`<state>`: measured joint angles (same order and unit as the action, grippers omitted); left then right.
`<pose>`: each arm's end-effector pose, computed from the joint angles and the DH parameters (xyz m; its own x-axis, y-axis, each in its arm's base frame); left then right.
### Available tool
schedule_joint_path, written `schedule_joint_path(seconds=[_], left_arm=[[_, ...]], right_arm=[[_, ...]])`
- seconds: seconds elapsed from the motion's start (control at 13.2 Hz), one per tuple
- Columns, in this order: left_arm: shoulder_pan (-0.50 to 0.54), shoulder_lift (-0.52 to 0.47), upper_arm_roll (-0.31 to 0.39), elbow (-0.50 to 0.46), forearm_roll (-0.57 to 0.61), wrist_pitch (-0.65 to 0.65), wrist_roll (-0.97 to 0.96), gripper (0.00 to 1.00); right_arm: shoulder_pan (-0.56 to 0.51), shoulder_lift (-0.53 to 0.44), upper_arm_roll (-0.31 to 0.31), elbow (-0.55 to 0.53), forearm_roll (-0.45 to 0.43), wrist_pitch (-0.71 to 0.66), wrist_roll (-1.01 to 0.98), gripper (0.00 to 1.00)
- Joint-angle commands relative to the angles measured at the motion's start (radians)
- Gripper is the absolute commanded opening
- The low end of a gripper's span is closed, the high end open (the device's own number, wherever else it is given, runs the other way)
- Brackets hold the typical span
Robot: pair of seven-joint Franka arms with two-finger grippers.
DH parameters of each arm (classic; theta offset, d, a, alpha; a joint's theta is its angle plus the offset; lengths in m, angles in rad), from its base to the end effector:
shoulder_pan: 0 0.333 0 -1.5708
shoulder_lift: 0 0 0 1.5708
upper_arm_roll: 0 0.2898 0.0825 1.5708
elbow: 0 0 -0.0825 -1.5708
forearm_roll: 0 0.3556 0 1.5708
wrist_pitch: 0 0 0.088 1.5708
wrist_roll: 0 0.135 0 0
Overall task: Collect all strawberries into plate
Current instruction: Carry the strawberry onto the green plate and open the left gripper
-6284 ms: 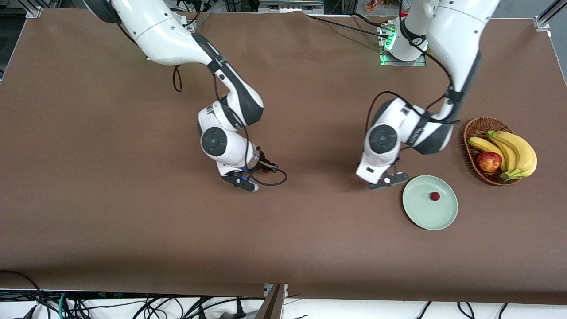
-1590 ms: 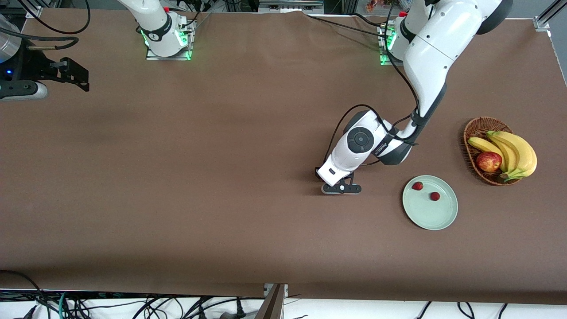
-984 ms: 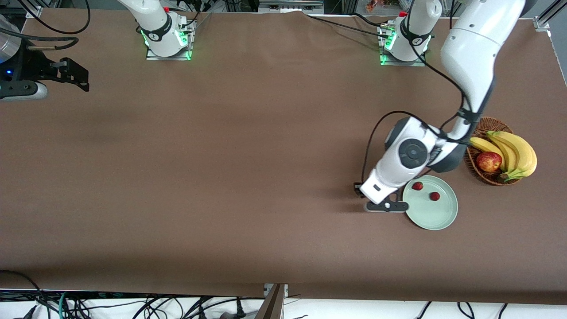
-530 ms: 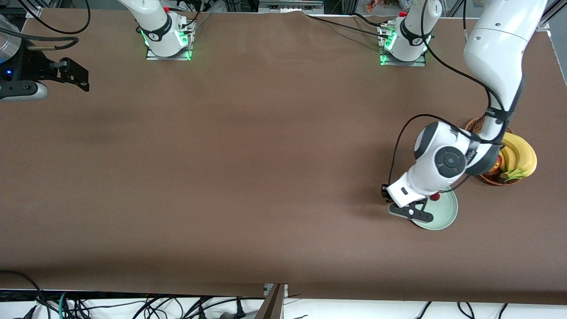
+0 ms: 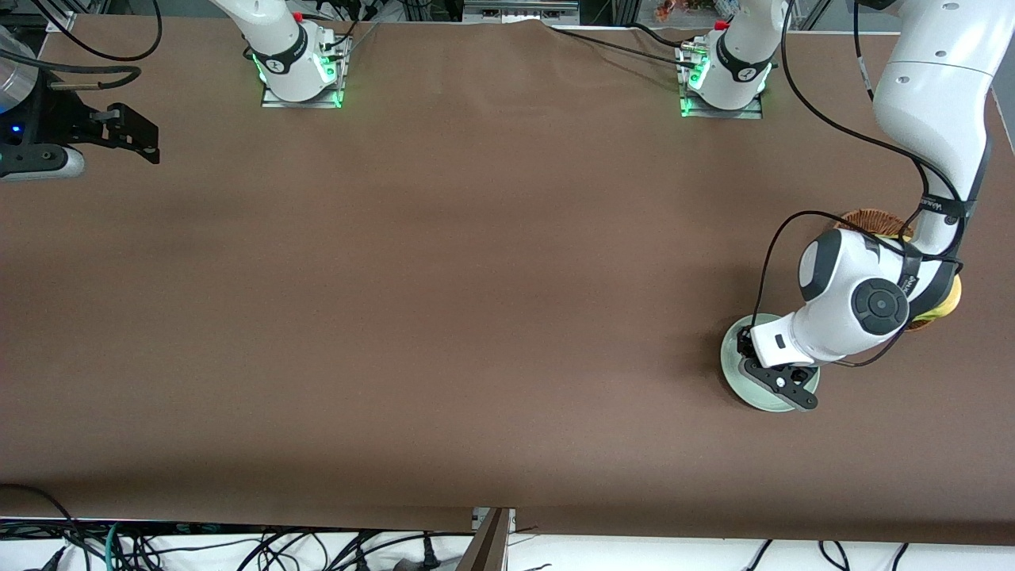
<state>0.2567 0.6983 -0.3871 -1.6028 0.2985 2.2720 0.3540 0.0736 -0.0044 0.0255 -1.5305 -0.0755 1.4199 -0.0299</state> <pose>0.6584 -0.0457 0.2151 0.8311 -0.5549 0.0352 -0.5553 -0.8317 0.0002 0.5046 0.0391 0.5783 0.9873 0.1167 -0.1078 0.1249 -0.9895 0.0723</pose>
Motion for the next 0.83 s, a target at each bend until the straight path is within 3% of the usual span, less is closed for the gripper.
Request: schedule_joint_path(seconds=[0.0,0.15,0.45,0.61,0.76], left_arm=[[0.004,-0.005,-0.01,0.006,0.024,-0.017,0.011,1.0],[0.007,-0.031,-0.012,0.007,0.01,-0.029,0.003,1.0],[-0.004,-0.147,-0.025,0.015,0.01,-0.202,-0.137,1.0],[-0.007,-0.221,-0.038,0.07,-0.025,-0.348,-0.199,1.0],[-0.007,-0.259,-0.047,0.202,-0.052,-0.541,-0.233,1.0]], right_arm=[[-0.008,0.007,0.007,0.02,-0.004,-0.012,-0.013,1.0],[-0.008,0.007,0.007,0.02,-0.004,-0.012,-0.013,1.0],[-0.008,0.007,0.007,0.02,-0.004,-0.012,-0.013,1.0],[-0.008,0.007,0.007,0.021,-0.004,-0.01,-0.013,1.0],[-0.008,0.007,0.007,0.021,-0.004,-0.01,-0.013,1.0]])
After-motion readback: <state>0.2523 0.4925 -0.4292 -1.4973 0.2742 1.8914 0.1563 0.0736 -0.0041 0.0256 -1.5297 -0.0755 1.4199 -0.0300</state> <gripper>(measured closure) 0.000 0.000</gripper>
